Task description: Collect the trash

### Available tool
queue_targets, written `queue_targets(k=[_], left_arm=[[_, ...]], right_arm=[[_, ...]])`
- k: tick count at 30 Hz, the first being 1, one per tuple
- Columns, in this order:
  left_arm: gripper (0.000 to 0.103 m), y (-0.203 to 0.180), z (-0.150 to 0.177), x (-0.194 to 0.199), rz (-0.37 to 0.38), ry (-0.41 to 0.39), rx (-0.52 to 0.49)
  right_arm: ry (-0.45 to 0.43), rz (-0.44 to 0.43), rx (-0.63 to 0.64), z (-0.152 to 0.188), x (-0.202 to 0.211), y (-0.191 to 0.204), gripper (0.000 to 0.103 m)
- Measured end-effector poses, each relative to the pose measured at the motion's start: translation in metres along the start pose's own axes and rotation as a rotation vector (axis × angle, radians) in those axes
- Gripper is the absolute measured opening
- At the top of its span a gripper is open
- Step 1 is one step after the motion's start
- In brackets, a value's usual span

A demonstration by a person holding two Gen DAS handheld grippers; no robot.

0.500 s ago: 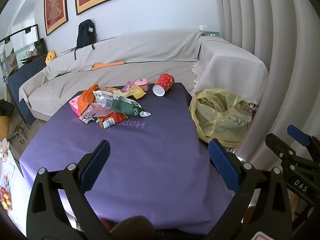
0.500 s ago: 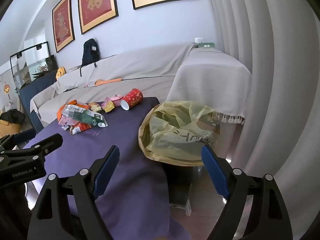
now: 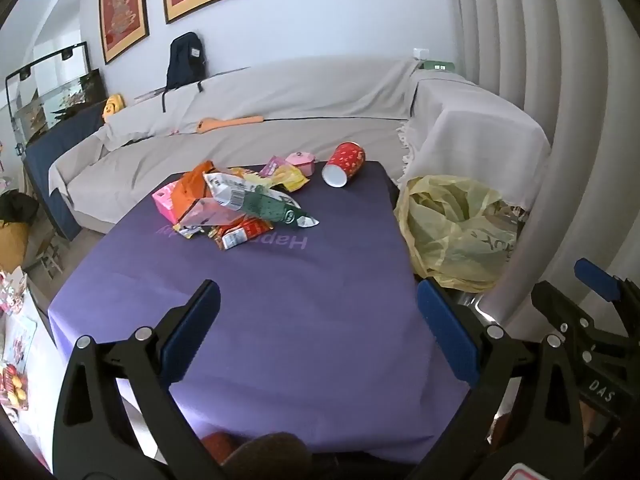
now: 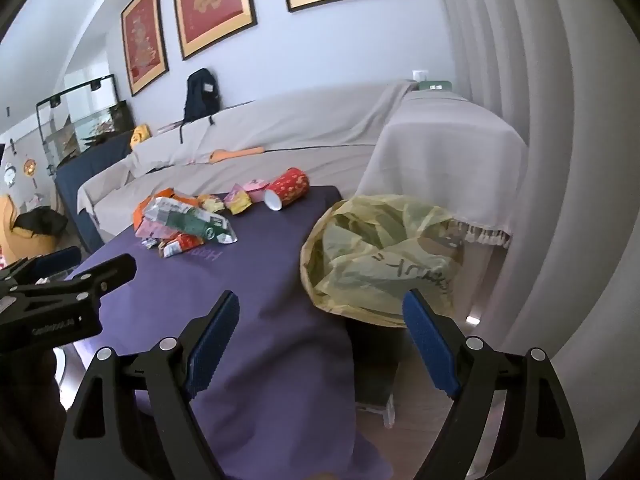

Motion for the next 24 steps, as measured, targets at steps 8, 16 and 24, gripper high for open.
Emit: queue_targets(k=[8, 16, 24], left_arm=[[0.094, 0.0054, 0.0015, 0.0014, -0.007, 0.001, 0.013], [0.094, 0.0068, 0.0029, 0.0015, -0.010, 0.003, 0.017], [0.094, 0.0060, 0.0033, 0.0004, -0.011, 0.004, 0.016]], right_arm=[[0.002, -0.010, 0.012, 0.0028, 0.0011, 0.0043, 0.080], [0.006, -0.013, 0.010, 0.0026, 0.0020, 0.0046, 0.080], [0.012, -0.012, 0.011, 0.0023, -0.0009, 0.0029, 0.080]])
Point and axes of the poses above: each gripper's, at about its wrist camera, not at the fingertips, and x roughly against the way its jaws point, y to its left, z to its underside, the point moved 8 cm from there along -x, roughly the way its jaws point, and after that the axes turned 9 degrees about -x, right-handed, at the moved point
